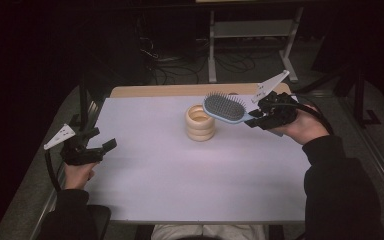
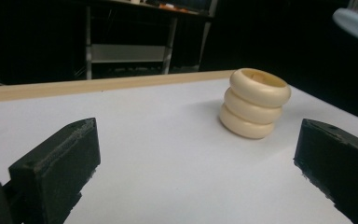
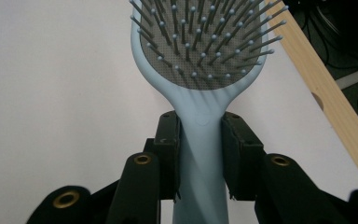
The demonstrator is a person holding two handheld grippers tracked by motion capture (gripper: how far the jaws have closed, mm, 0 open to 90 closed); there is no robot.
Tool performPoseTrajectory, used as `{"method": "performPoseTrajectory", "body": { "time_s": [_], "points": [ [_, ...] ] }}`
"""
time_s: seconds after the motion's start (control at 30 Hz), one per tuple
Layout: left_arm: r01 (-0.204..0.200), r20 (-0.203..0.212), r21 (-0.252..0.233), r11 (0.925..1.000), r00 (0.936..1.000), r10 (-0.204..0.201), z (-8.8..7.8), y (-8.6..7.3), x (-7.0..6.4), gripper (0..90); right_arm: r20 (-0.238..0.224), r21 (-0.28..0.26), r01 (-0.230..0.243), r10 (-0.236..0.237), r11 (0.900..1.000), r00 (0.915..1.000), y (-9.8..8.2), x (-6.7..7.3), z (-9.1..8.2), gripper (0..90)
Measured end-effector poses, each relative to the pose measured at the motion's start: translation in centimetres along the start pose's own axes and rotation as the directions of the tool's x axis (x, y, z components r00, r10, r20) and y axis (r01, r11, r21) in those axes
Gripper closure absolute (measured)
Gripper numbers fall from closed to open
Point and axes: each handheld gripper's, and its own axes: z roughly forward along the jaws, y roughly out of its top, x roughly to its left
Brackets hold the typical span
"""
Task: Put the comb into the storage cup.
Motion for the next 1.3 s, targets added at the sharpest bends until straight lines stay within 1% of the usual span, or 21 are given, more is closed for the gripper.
{"method": "performPoseTrajectory", "body": {
  "time_s": [0.07, 0.2, 0.23, 0.37, 0.5, 0.63, 0.7, 0.8, 0.97, 1.07, 1.13, 1.2, 1.3],
  "points": [
    [0.0, 0.0, 0.012, 0.9999, 1.0, 0.0, 0.2, 0.1, 0.0, 0.1, -0.002, -0.001, 0.006, -0.006, 1.0, 1.0, 0.3, -0.1, 0.1, 68.4],
    [0.011, 0.014, -0.004, 0.9999, 0.9998, -0.011, 0.4, 0.7, 0.0, 0.1, 0.005, 0.006, 0.007, -0.007, 1.0, 1.0, 1.1, -0.3, 0.1, 68.4],
    [0.017, 0.018, -0.005, 0.9998, 0.9997, -0.017, 0.5, 0.8, -0.1, 0.1, 0.008, 0.002, 0.008, -0.008, 1.0, 0.9999, 1.3, -0.4, 0.1, 68.3],
    [0.016, 0.025, 0.001, 0.9999, 0.9996, -0.016, 0.8, 1.3, -0.1, 0.1, 0.014, -0.015, 0.009, -0.009, 1.0, 0.9999, 2.3, -0.6, -0.2, 68.3],
    [0.018, 0.032, -0.005, 0.9998, 0.9993, -0.017, 1.1, 1.7, -0.2, 0.1, 0.016, -0.026, 0.02, -0.019, 0.999, 0.9997, 3.2, -0.7, -0.2, 68.3],
    [0.036, 0.048, -0.015, 0.9992, 0.9983, -0.035, 1.5, 2.1, -0.3, 0.1, 0.015, -0.033, 0.031, -0.03, 0.999, 0.9994, 4.0, -0.6, 0.1, 68.3],
    [0.027, 0.056, -0.003, 0.9996, 0.9981, -0.027, 1.8, 2.4, -0.4, 0.1, 0.014, -0.035, 0.033, -0.033, 0.999, 0.9994, 4.3, -0.5, 0.3, 68.3],
    [0.0, 0.066, 0.012, 0.9999, 0.9978, 0.0, 2.4, 3.2, -0.9, 0.1, 0.01, -0.038, 0.036, -0.036, 0.999, 0.9993, 4.7, -0.4, 0.6, 68.3],
    [-0.038, 0.088, 0.017, 0.9991, 0.9955, 0.036, 3.2, 4.8, -1.8, 0.1, 0.005, -0.043, 0.041, -0.041, 0.998, 0.9991, 5.3, -0.4, 1.1, 68.3],
    [-0.055, 0.111, 0.024, 0.9982, 0.9925, 0.052, 3.8, 5.8, -2.4, 0.1, 0.0, -0.047, 0.044, -0.044, 0.998, 0.999, 5.6, -0.3, 1.3, 68.3],
    [-0.07, 0.119, 0.023, 0.9973, 0.9907, 0.067, 4.2, 6.5, -2.9, 0.1, -0.001, -0.049, 0.043, -0.043, 0.998, 0.9991, 5.9, -0.2, 1.5, 68.3],
    [-0.08, 0.127, 0.022, 0.9966, 0.9889, 0.076, 4.6, 7.1, -3.3, 0.1, -0.003, -0.054, 0.052, -0.052, 0.997, 0.9986, 6.1, -0.2, 1.6, 68.3],
    [-0.111, 0.127, 0.02, 0.9937, 0.9861, 0.107, 5.2, 7.7, -4.1, 0.1, -0.006, -0.059, 0.053, -0.054, 0.997, 0.9985, 6.5, -0.1, 1.8, 68.3]
  ]
}}
